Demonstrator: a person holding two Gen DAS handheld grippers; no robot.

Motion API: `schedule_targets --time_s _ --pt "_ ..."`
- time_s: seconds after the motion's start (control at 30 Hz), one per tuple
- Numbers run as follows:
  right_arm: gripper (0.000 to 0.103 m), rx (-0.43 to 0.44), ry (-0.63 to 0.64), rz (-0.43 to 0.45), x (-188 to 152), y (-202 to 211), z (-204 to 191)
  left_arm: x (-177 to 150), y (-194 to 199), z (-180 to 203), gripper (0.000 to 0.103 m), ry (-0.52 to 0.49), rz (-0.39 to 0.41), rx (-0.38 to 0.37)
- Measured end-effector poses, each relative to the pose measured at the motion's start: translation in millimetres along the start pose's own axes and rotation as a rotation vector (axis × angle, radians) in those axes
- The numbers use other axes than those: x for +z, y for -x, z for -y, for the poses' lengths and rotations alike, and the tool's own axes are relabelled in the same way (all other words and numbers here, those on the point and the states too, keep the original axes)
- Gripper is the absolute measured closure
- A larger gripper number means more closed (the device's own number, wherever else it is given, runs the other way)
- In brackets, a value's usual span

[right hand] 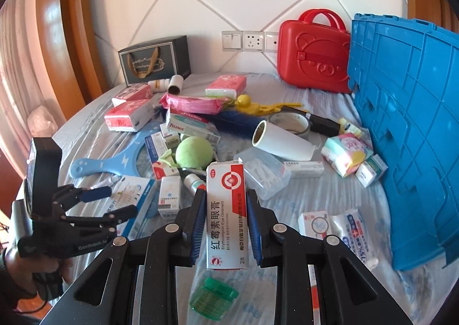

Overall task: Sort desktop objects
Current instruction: 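Lift the paracetamol box and ointment box off the bed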

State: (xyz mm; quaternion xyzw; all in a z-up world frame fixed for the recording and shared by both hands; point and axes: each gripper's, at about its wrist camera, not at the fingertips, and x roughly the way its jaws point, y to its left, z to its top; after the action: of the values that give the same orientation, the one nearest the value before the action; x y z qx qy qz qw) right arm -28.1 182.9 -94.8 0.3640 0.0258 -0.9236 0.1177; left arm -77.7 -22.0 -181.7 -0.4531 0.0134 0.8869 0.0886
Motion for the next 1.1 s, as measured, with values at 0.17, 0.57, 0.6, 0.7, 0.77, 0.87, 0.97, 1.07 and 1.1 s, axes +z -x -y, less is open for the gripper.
schedule_targets --time_s 0.17,0.57,0.6,0.7,0.77,0.87,0.97,1.07,1.1 --pt "0.076 -0.003 0.002 0.004 2.0 1.2 1.8 0.6 -3.9 -0.8 0.028 0.014 -0.014 0.006" --pt "0.076 0.001 0.006 -0.002 -0.2 1.2 0.9 -0.8 -3.4 6.4 0.013 -0.003 -0.024 0.085" --pt "0.076 0.002 0.007 -0.002 -0.8 1.0 0.7 -0.7 -6.1 7.4 0.012 -0.006 -0.029 0.086" --pt "0.076 0.007 0.013 -0.003 -1.7 1.3 -0.6 -0.7 -15.1 9.5 0.004 -0.004 -0.041 0.097" --pt "0.076 0.011 0.018 -0.004 -2.1 1.2 -1.2 0.5 -14.6 10.1 0.004 0.019 -0.054 0.094" --pt "0.076 0.010 0.018 -0.003 -2.4 1.8 0.4 1.1 -2.0 12.5 0.002 0.026 -0.032 0.102" --pt "0.076 0.013 0.007 -0.004 -2.0 0.2 4.4 1.9 -3.5 13.4 0.002 0.016 -0.044 0.134" --pt "0.076 0.024 0.004 -0.004 -2.0 -0.1 4.3 0.6 -12.5 10.8 0.002 0.024 -0.067 0.147" --pt "0.076 0.025 0.011 -0.004 -2.1 -0.3 3.1 0.0 -14.9 9.2 0.002 0.032 -0.070 0.148"
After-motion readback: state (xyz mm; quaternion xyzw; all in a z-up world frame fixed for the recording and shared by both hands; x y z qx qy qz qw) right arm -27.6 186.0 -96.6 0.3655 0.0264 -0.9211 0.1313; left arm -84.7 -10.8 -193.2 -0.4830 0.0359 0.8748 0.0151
